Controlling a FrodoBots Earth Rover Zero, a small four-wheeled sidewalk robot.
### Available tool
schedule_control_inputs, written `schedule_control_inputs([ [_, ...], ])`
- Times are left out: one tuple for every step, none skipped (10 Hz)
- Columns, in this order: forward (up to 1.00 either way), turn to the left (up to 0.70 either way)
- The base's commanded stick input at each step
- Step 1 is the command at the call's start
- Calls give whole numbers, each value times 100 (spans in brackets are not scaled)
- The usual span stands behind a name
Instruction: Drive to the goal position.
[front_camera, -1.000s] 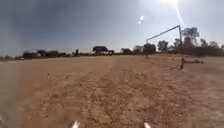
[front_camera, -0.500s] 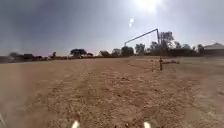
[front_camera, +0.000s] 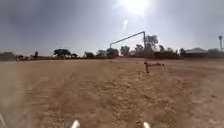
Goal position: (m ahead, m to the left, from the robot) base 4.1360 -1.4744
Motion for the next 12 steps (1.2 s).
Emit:
schedule_control_inputs([
  [70,0],
  [70,0],
  [70,0],
  [70,0],
  [70,0],
  [70,0],
  [70,0],
  [70,0],
  [70,0],
  [70,0],
  [70,0],
  [70,0],
])
